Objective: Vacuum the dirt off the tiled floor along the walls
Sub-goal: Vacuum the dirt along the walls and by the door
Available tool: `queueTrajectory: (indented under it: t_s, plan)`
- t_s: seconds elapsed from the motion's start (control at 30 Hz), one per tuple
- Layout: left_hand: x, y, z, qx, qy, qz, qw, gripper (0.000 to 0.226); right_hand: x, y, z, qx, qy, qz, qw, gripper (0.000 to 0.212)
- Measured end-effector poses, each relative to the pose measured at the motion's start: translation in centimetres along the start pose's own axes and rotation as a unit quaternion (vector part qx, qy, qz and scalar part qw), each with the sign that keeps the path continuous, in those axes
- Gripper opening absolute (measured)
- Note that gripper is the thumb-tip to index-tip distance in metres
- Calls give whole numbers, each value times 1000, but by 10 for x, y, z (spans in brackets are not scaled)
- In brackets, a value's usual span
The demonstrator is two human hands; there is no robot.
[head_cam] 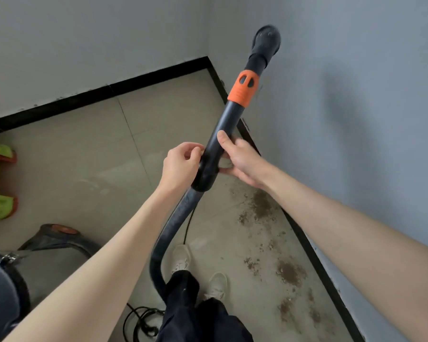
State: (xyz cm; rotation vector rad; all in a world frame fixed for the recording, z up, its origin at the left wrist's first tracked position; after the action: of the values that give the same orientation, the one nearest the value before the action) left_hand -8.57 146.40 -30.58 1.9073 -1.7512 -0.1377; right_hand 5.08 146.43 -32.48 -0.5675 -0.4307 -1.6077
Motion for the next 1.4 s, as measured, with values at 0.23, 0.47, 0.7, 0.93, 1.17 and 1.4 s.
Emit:
queueTrajectory:
  t_s: [0.23,0.47,0.7,0.93,1.17,1.4]
  plan:
    - [-36,-10,83,-75,15,28,997,21,-49,-30,-96,-199,-115,-73,970,33]
    - [-32,-58,167,-156,-9,146,977,23,-82,-3,-180,-293,-157,-231,914,21]
    - [-40,-92,193,-197,-1,163,967,20,-98,32,-205,-262,-124,-211,933,20]
    - [-87,-154,280,-290,62,177,938,29,-155,109,-264,-78,-101,-205,970,23]
    - [-107,-209,365,-326,89,180,924,48,-197,125,-319,-14,-100,-202,974,23]
    - [-146,-274,453,-336,78,159,925,59,-264,123,-353,25,0,-182,983,20]
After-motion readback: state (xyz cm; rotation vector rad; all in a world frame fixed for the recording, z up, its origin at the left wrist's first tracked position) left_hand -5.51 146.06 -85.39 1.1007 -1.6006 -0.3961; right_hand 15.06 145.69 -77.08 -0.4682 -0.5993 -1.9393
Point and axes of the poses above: each hand's wrist, its own x-axis away from the middle knuckle, its own y-axis out of the back of the hand, z = x × y, the point moved 5 cm from there along -x, towards the middle knuckle, and after that the axes turned 8 degrees about -z, right-handed, at the moved point
